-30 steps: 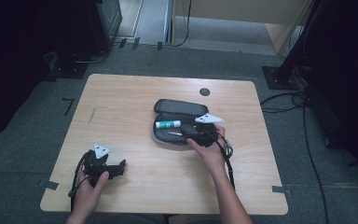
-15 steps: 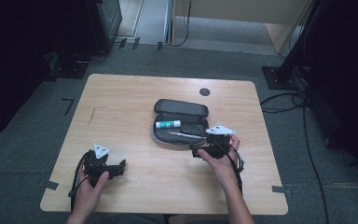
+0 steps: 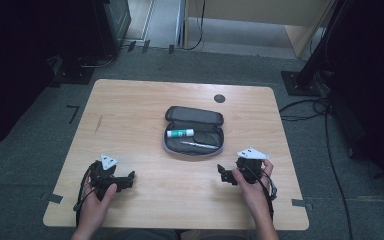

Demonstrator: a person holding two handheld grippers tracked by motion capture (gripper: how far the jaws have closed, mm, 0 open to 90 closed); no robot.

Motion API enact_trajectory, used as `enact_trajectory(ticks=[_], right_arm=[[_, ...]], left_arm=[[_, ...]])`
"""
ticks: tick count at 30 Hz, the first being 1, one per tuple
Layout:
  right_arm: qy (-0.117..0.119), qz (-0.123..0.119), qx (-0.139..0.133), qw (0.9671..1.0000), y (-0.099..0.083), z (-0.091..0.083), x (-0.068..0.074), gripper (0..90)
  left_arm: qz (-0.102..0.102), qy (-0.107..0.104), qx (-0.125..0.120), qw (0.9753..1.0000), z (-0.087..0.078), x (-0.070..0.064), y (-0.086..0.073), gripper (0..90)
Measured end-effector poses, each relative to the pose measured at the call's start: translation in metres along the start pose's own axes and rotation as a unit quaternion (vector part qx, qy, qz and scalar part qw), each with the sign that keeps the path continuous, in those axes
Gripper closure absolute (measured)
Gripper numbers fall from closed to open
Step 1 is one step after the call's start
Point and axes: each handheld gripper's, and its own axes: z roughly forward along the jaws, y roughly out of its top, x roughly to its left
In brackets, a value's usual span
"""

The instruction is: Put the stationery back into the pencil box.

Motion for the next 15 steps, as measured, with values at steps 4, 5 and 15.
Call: enact_trajectory(ticks=[4,5,15], right_arm=[[-0.007,0.003,0.008,0.9999,-0.011,-0.006,-0.008,0.0],[-0.01,0.003,0.01,0.9999,-0.014,-0.008,-0.01,0.0],[-0.036,0.018,0.018,0.999,-0.037,-0.026,-0.035,0.0]], left_arm=[[0.0,0.0,0.0,1.0,0.0,0.0,0.0,0.0],[0.0,0.0,0.0,1.0,0.0,0.0,0.0,0.0],[0.0,0.0,0.0,1.0,0.0,0.0,0.0,0.0]])
